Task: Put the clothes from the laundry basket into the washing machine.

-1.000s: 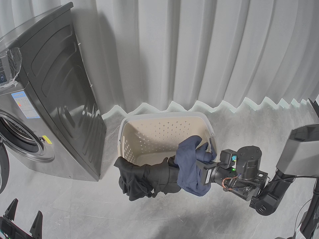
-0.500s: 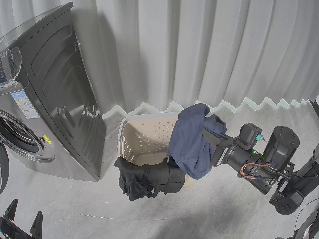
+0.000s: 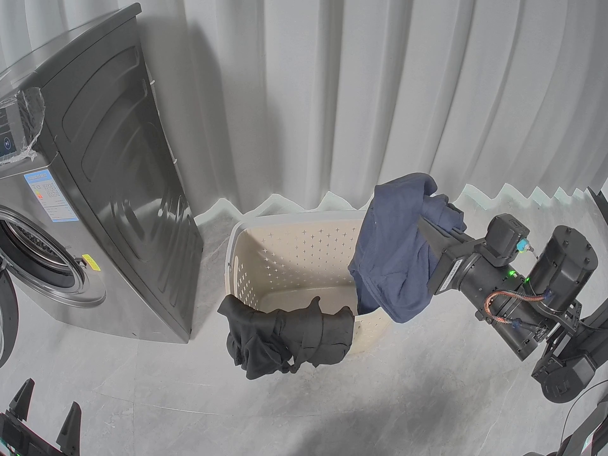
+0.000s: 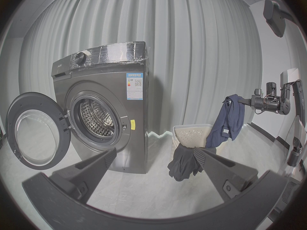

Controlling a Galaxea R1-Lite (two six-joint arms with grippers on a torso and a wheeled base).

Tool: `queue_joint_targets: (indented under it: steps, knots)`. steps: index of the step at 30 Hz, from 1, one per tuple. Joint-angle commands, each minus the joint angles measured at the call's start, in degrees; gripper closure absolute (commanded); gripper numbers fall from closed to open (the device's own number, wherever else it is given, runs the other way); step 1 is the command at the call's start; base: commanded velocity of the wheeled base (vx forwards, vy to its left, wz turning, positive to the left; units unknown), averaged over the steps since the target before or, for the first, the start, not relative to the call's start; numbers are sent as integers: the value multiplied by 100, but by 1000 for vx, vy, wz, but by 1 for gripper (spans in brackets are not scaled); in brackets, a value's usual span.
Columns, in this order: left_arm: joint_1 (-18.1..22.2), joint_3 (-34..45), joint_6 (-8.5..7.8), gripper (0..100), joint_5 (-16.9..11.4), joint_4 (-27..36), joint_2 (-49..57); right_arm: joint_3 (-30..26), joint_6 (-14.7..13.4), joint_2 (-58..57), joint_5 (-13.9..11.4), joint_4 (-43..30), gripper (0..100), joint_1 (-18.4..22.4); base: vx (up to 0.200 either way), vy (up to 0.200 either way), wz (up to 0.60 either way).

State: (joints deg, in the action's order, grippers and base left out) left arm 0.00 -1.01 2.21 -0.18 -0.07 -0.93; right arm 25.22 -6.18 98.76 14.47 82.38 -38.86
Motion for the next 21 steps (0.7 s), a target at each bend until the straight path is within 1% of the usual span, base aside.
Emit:
queue_joint_targets:
  steps: [1, 7, 12, 21]
  knots:
    - [0, 92, -1, 0, 1, -1, 84, -17, 38, -102, 12, 6, 100, -16, -200, 0, 0]
    - [-9, 92, -1, 0, -8, -1, 84, -44, 38, -164, 21, 23, 100, -34, 0, 0, 0]
    - [-9, 92, -1, 0, -8, -1, 84, -44, 38, -155, 12, 32, 100, -42, 0, 200, 0]
    - [-9, 92, 8, 0, -8, -1, 84, -44, 29, -93, -14, 164, 100, -236, 0, 200, 0]
